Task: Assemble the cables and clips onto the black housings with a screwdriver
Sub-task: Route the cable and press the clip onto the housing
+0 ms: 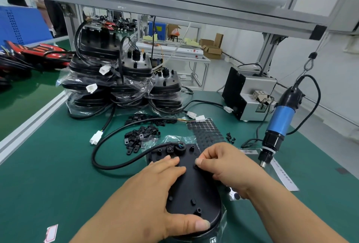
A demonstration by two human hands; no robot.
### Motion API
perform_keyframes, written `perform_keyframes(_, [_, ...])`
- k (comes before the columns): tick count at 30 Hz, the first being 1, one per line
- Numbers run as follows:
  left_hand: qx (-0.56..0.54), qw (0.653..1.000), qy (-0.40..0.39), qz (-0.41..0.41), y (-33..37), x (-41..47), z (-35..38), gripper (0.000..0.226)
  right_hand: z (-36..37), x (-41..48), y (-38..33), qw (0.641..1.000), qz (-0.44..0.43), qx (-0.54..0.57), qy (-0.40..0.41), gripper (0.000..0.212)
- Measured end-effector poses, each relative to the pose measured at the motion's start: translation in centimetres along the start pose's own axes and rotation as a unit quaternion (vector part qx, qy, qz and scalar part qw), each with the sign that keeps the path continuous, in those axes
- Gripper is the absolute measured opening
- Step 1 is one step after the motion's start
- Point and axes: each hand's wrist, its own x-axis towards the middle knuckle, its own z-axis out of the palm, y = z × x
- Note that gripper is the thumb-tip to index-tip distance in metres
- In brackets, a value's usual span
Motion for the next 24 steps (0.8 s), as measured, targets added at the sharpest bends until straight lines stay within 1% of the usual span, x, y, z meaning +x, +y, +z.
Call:
perform_keyframes(5, [-0.002,1.000,0.004,-0.003,-0.11,-0.01,0.03,0.120,0.08,-0.10,-0.03,1.000,-0.008,-0.009,0.012,0.028])
perform_keyframes(8, [0.001,1.000,0.004,0.000,-0.10,-0.02,0.00,0.118,0.10,-0.16,-0.11,1.000,-0.009,-0.011,0.017,0.027])
perform_keyframes(15, [0.026,0.999,-0.005,0.019,-0.21,0.12,-0.35,0.106,0.23,-0.34,-0.44,1.000,-0.008,0.003,0.024,0.020])
perform_keyframes(20, [0.056,0.997,0.002,0.046,-0.56,0.34,-0.45,0.105,0.17,-0.44,-0.48,0.999,-0.004,0.012,0.030,0.020])
perform_keyframes(22, [0.066,0.996,0.008,0.062,-0.63,0.52,-0.56,0.105,0.17,-0.44,-0.50,0.999,0.002,0.010,0.031,0.022])
perform_keyframes(24, [0.071,0.995,0.010,0.066,-0.63,0.73,-0.62,0.107,0.18,-0.39,-0.50,0.999,0.005,0.007,0.034,0.028])
